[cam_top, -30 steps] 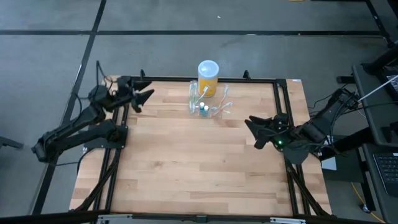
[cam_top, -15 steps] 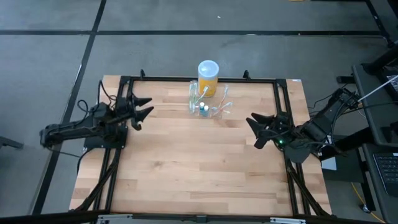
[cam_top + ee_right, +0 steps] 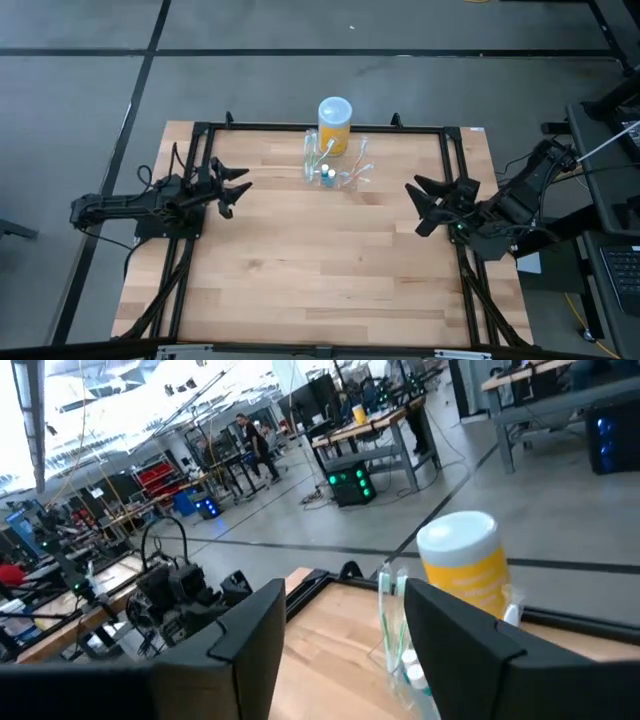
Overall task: Pick & Place toothbrushing station
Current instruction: Return to Home Position
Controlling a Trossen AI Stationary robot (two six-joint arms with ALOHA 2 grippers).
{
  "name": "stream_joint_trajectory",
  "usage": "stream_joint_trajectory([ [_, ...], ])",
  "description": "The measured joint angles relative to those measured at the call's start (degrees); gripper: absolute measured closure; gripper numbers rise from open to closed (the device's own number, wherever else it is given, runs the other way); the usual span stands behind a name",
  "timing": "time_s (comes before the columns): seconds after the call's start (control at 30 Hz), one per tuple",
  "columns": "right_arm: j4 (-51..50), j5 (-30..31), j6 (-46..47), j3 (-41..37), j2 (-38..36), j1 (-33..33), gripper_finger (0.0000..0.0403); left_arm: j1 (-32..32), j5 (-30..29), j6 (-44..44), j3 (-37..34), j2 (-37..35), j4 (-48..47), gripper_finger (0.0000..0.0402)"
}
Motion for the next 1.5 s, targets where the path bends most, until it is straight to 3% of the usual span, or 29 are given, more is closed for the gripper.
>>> stream_joint_trajectory([
  [0.3,-0.11,2.62,-0.21,0.00,-0.49,2.28,0.0195,0.02,-4.62,-2.40,0.05,-1.48,-10.37,0.0194],
  [0.7,-3.22,-2.79,3.40,-0.82,1.07,1.91,0.0195,0.02,-4.63,-5.18,0.08,-0.71,-9.34,0.0195],
  [0.93,-3.27,-15.83,4.88,-6.91,1.70,-2.64,0.0195,0.02,-4.61,-5.18,0.08,-0.71,-9.32,0.0194],
  [1.1,0.03,-23.57,0.39,-11.87,1.70,-5.28,0.0195,0.02,-4.58,-5.20,0.08,-0.71,-9.30,0.0192],
  [1.33,24.12,-44.09,-18.32,-22.60,0.99,-11.95,0.0195,0.02,-4.56,-5.19,0.08,-0.71,-9.30,0.0196],
  [1.5,41.32,-51.46,-27.74,-32.41,-5.34,-15.96,0.0195,0.02,-4.54,-5.19,0.08,-0.71,-9.29,0.0192],
])
